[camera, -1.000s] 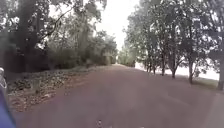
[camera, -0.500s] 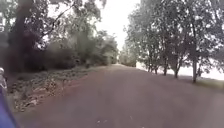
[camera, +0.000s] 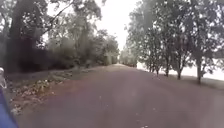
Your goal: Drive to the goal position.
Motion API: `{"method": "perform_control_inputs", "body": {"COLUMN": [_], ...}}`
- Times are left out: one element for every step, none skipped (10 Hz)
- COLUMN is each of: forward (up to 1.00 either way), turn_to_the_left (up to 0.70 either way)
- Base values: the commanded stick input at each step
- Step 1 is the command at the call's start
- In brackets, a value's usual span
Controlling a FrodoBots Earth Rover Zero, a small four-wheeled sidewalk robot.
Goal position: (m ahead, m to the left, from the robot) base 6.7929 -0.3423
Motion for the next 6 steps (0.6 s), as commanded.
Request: {"method": "perform_control_inputs", "body": {"forward": [0.7,0.7,0.7,0.7,0.7,0.7], "turn_to_the_left": [-0.01,-0.01,-0.01,-0.01,-0.01,-0.01]}}
